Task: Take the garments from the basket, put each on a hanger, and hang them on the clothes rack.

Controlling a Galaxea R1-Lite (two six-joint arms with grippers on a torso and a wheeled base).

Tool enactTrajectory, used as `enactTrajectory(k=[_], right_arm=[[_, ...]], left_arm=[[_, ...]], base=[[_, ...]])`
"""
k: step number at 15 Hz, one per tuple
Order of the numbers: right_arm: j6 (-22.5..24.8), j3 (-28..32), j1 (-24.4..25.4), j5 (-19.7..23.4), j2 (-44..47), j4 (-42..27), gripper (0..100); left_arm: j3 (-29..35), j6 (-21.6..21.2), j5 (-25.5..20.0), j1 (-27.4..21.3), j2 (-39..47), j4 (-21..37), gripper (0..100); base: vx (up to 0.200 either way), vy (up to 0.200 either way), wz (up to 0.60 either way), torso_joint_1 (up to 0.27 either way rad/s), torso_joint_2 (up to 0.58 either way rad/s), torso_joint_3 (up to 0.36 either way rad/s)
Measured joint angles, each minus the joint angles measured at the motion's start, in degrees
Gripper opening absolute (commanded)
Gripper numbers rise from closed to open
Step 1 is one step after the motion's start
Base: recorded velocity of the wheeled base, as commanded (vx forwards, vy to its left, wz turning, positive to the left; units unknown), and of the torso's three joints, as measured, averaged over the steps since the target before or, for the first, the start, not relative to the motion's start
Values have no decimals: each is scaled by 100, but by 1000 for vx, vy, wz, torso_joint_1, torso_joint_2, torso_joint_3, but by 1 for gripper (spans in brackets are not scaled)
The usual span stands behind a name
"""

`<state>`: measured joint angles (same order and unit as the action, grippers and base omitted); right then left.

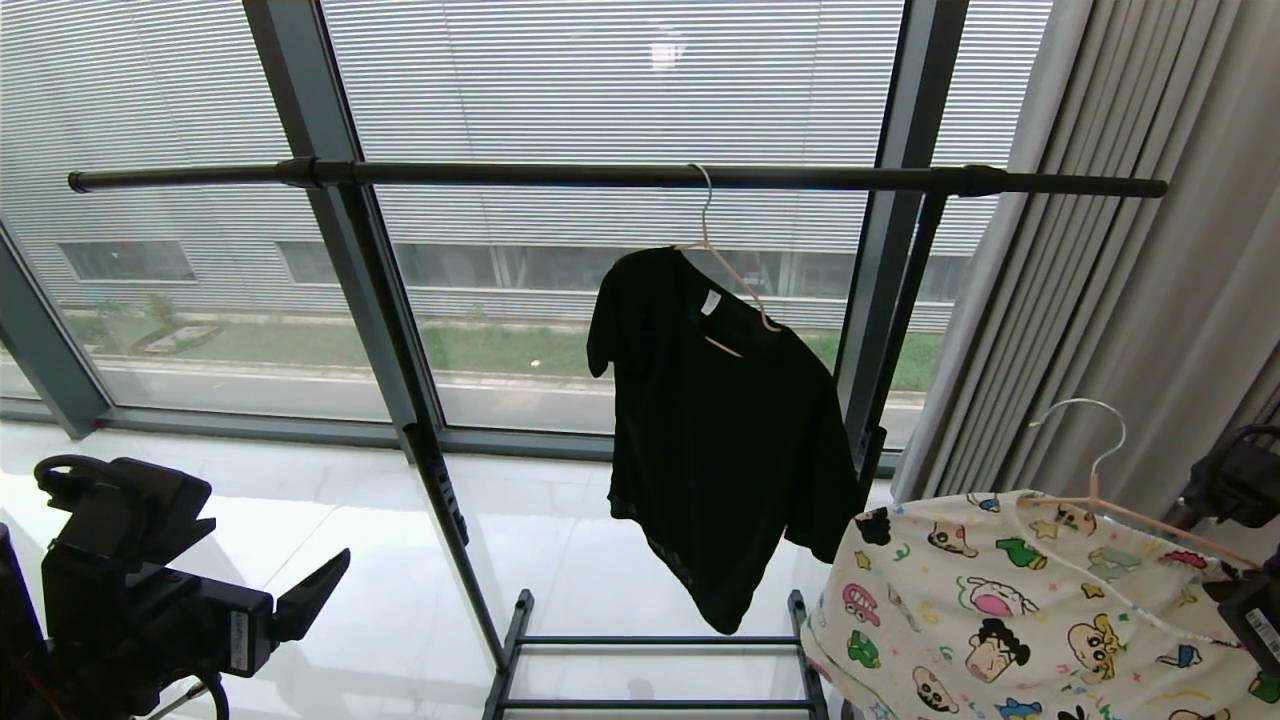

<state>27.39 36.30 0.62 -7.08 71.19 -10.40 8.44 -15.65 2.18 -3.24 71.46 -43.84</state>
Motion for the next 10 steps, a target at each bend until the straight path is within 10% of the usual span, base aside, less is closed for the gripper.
enactTrajectory(k=[5,10], right_arm=[[-613,477,-191,-57,190,57,0],[-1178,2411,552,-506,1285,-51,0]], left_arm=[[24,-7,0,-2,0,0,100],[90,-51,0,-2,-5,0,100]], base=[[0,0,0,0,0,0],[0,0,0,0,0,0]])
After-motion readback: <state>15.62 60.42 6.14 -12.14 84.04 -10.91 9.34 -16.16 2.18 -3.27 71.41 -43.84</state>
